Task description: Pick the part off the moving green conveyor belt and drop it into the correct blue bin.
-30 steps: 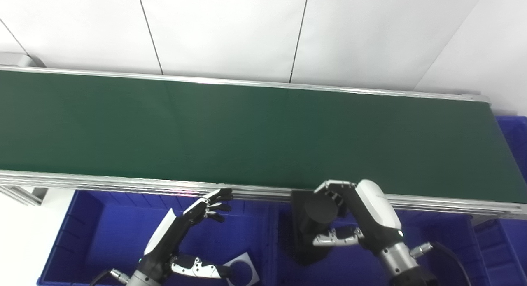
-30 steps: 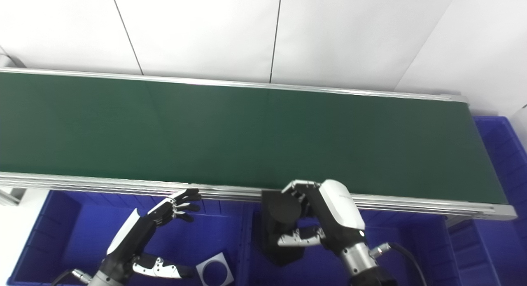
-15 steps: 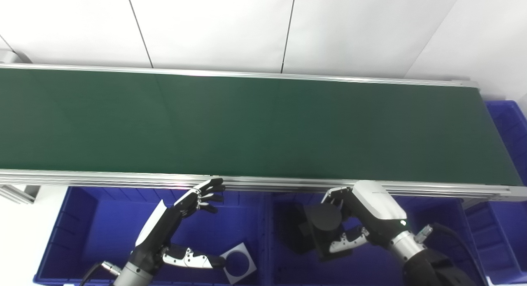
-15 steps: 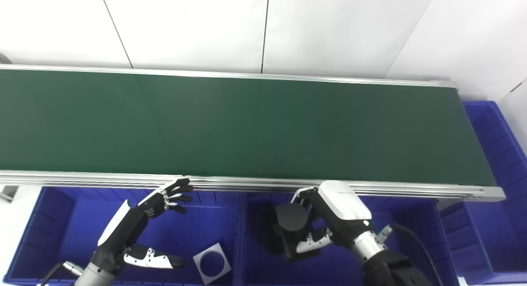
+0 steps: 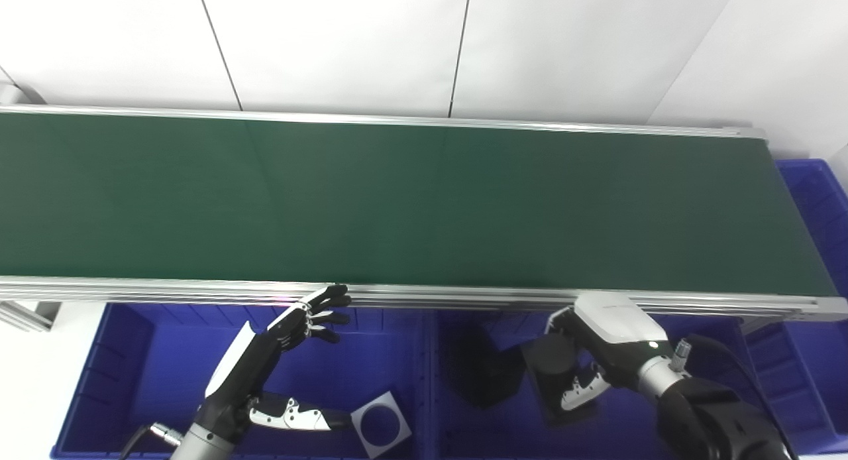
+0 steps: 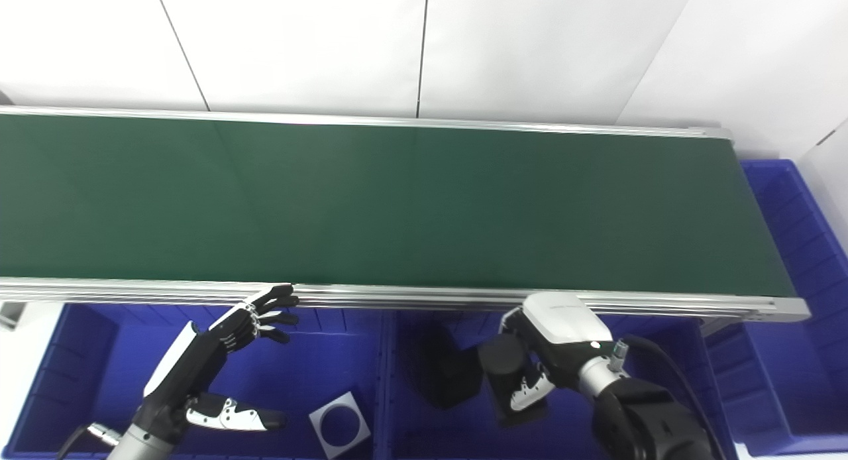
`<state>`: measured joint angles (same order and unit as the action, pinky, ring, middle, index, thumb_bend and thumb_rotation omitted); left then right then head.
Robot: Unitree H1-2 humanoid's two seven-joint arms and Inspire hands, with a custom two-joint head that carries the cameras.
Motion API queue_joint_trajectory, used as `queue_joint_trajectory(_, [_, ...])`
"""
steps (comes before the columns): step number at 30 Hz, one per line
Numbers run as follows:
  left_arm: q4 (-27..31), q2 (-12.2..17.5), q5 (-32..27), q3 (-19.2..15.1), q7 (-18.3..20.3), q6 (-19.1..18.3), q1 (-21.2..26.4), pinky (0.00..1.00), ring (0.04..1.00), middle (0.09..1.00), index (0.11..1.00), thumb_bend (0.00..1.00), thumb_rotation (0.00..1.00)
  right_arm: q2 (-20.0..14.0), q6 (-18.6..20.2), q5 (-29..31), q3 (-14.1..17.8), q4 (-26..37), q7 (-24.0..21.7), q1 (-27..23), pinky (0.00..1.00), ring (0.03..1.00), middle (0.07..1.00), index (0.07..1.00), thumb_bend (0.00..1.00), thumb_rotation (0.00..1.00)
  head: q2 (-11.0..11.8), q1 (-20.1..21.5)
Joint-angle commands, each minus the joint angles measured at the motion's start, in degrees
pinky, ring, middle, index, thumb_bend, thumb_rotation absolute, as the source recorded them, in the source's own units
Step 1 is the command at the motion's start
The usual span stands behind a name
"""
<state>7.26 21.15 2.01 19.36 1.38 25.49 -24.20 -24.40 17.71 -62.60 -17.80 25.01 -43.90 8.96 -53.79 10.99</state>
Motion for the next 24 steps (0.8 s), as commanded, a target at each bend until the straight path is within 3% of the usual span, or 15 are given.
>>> queue_joint_trajectory(1, [1.9, -0.2, -0.2, -0.9, 1.1, 1.4, -0.3, 0.64, 0.763, 0.846, 0.876, 0.88, 0.32, 0.4, 2.7, -2.2, 0.7, 3.5, -3.4, -0.6, 0.82, 0.883, 0.883, 0.85, 0.8, 0.47, 0.0, -0.1])
queue_joint_trajectory(3, [2.0, -0.4, -0.5, -1.4, 1.8, 1.4, -0.5, 0.64, 0.762, 0.847, 0.876, 0.88, 0.31, 1.0, 3.4, -3.5, 1.0, 4.8, -6.5, -0.9, 0.87, 0.908, 0.901, 0.868, 0.81, 0.49, 0.0, -0.1])
queue_joint_trajectory(7, [2.0, -0.8, -0.5, -2.1, 2.7, 1.4, -0.7, 0.64, 0.762, 0.847, 0.876, 0.87, 0.31, 2.2, 3.2, -1.7, 2.6, 7.4, -7.7, -0.4, 0.9, 0.941, 0.925, 0.912, 0.84, 0.5, 0.1, -0.3])
queue_joint_trajectory(11, [2.1, -1.2, -0.8, -2.8, 3.8, 1.4, -0.9, 0.65, 0.764, 0.848, 0.878, 0.87, 0.32, 4.3, 2.3, 3.1, 4.5, 10.5, -5.3, 1.4, 0.77, 0.931, 0.93, 0.941, 0.88, 0.5, 0.1, -0.5])
queue_joint_trajectory(19, [2.8, -2.2, -1.4, -3.9, 6.0, 1.4, -1.2, 0.66, 0.787, 0.861, 0.881, 0.88, 0.31, 9.9, -3.0, 21.1, 7.3, 12.2, 8.6, 8.0, 0.73, 0.867, 0.917, 0.949, 0.91, 0.45, 0.4, -1.2])
queue_joint_trajectory(22, [3.0, -2.8, -2.4, -4.1, 7.3, 1.4, -0.9, 0.68, 0.791, 0.853, 0.886, 0.89, 0.31, 12.9, -5.9, 31.1, 8.5, 10.3, 13.7, 11.2, 0.71, 0.869, 0.936, 0.962, 0.9, 0.38, 0.6, -1.8])
queue_joint_trajectory(24, [2.9, -3.0, -2.9, -4.3, 8.2, 1.4, -0.6, 0.69, 0.795, 0.856, 0.892, 0.88, 0.3, 14.3, -8.3, 34.5, 8.5, 8.8, 17.2, 13.0, 0.69, 0.836, 0.927, 0.969, 0.88, 0.37, 0.7, -1.9])
